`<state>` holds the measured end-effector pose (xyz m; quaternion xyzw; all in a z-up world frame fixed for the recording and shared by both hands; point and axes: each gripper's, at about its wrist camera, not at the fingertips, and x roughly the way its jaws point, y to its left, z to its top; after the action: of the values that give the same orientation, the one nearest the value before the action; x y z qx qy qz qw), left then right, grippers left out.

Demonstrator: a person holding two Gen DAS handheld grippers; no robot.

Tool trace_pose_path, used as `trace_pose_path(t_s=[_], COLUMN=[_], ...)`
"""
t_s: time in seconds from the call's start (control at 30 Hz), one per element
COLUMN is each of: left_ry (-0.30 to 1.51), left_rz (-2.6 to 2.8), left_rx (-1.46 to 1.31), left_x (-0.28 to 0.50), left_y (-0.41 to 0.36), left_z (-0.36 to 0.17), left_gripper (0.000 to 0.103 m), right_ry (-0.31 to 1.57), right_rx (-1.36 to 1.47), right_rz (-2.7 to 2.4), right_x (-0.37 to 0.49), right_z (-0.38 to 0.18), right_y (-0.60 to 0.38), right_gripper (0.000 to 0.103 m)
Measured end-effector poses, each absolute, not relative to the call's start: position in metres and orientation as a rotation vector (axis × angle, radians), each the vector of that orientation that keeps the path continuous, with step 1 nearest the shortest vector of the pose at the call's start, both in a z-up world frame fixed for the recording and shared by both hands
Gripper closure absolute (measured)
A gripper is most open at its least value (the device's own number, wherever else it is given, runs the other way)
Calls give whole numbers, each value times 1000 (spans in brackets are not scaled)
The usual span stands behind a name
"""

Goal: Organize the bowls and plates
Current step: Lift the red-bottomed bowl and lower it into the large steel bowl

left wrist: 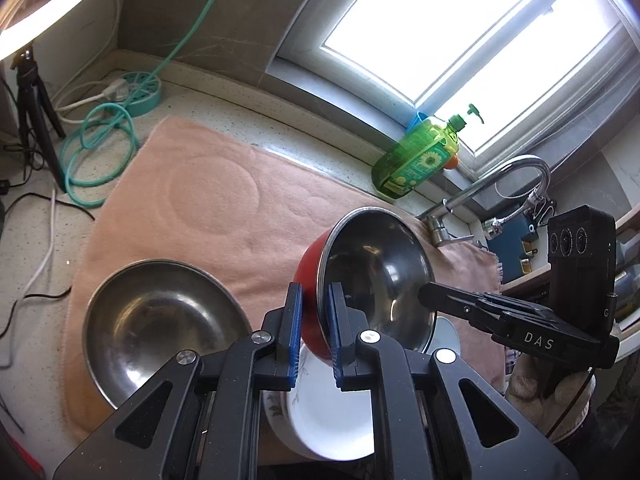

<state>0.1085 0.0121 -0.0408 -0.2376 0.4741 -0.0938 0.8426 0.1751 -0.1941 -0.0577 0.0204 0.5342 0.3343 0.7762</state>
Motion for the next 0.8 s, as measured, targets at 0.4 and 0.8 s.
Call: trace_pose_path(t_s=[0.4, 0.8], left_ry=[1024, 1124], left_rz=[-64, 21], left_rx=[-565, -475], left_x=[74, 66], left_y=[74, 94], left_z=[-66, -100], left_gripper=[92, 92], right_ry=[1196, 1252], right_rx=[-100, -224], right_rz=[799, 790], right_x=[157, 152], right_z=[-87, -133], right_y=[-111, -67], right_gripper=[94, 94])
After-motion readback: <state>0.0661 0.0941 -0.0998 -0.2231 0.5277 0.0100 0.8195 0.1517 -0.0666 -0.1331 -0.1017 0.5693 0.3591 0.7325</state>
